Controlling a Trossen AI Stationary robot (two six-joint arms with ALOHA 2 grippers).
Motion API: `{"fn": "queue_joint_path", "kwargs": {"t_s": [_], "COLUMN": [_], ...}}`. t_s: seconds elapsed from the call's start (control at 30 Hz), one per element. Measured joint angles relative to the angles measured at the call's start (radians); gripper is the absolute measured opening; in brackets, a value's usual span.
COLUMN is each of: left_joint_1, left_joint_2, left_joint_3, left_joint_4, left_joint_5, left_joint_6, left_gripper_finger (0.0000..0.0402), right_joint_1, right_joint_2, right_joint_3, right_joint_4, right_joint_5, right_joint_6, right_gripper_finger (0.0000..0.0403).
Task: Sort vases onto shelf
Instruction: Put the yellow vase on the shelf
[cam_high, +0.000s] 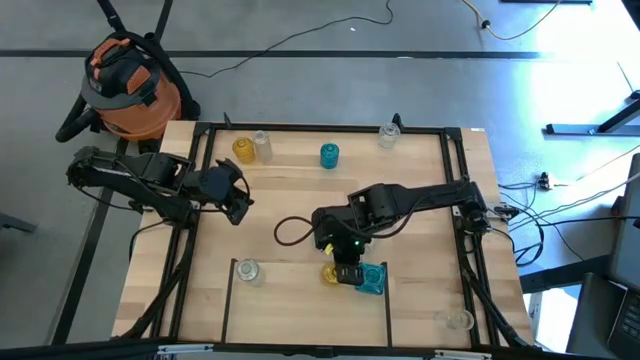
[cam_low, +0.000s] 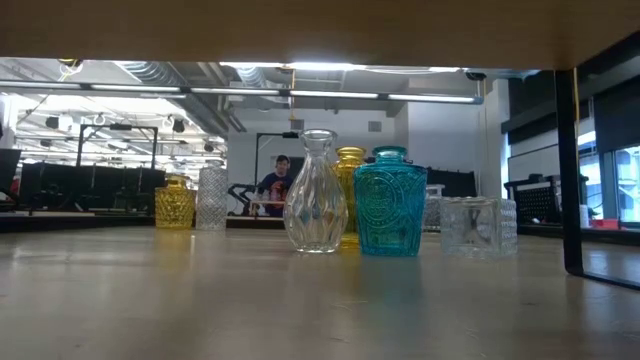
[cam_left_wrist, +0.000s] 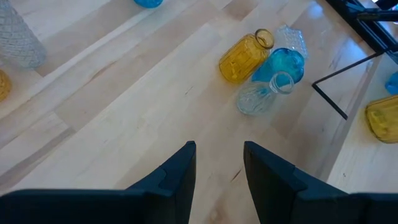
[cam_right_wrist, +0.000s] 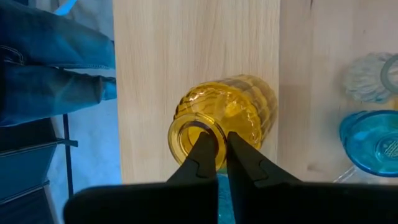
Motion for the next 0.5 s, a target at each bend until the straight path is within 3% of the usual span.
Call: {"fn": "queue_joint_path", "kwargs": {"t_s": [0.2, 0.5], "left_joint_1": [0.000, 0.000], "left_joint_2": [0.000, 0.000], "left_joint_3": [0.000, 0.000], "left_joint_4": [0.000, -0.001], "left_joint_5": [0.001, -0.005], "left_joint_6": [0.000, 0.007], "left_gripper_finger": [0.0128, 0.0128], "right_joint_1": [0.000, 0.000], "right_joint_2": [0.000, 0.000], "right_joint_3": [-0.001, -0.001], "right_joint_4": [0.003, 0.012], "right_joint_5": [-0.037, -0.062], "right_joint_6": [0.004, 0.022], "right_gripper_finger": [0.0009, 0.0092]}}
